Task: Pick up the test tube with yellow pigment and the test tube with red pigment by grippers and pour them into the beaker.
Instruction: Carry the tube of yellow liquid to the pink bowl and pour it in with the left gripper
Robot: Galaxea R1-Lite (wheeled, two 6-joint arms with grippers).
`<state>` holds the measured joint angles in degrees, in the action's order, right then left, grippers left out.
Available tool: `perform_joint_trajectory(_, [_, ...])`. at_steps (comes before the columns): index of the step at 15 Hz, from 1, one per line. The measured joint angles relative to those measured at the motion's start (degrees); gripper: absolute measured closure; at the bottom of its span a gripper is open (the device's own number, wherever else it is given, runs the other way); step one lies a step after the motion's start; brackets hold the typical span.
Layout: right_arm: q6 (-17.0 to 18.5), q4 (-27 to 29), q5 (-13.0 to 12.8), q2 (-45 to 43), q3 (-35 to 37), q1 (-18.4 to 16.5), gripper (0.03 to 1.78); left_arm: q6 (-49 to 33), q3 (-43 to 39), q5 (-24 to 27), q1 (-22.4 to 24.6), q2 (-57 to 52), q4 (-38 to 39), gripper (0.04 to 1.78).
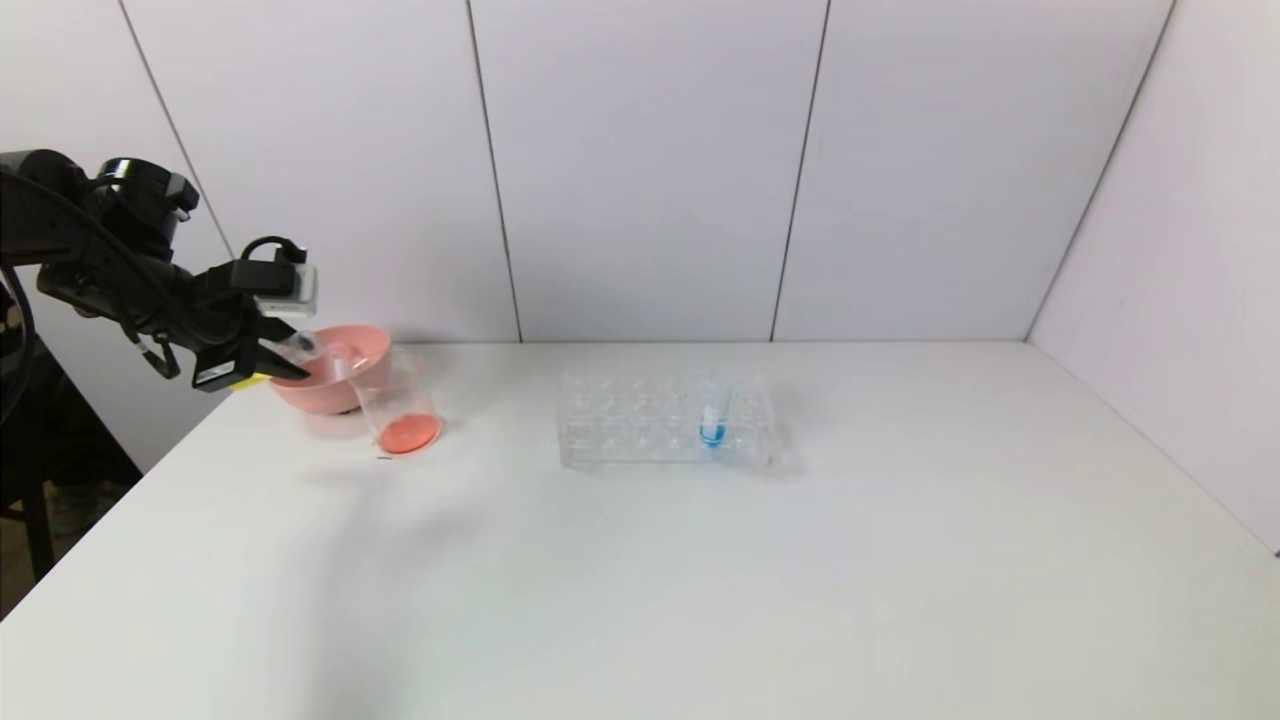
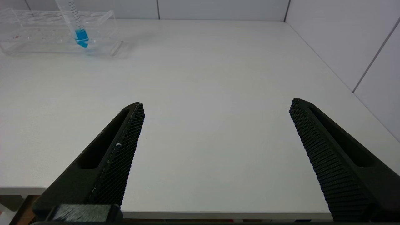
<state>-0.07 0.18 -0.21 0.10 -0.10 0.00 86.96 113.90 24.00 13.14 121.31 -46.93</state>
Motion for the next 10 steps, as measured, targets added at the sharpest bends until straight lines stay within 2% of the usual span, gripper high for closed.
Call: perform_joint_trajectory(10, [0.00,0.00,-0.01,0.00,0.00,0.00,0.11,-2.12,0.02,-1.77,-2.01,-0.02,0.20,1.36])
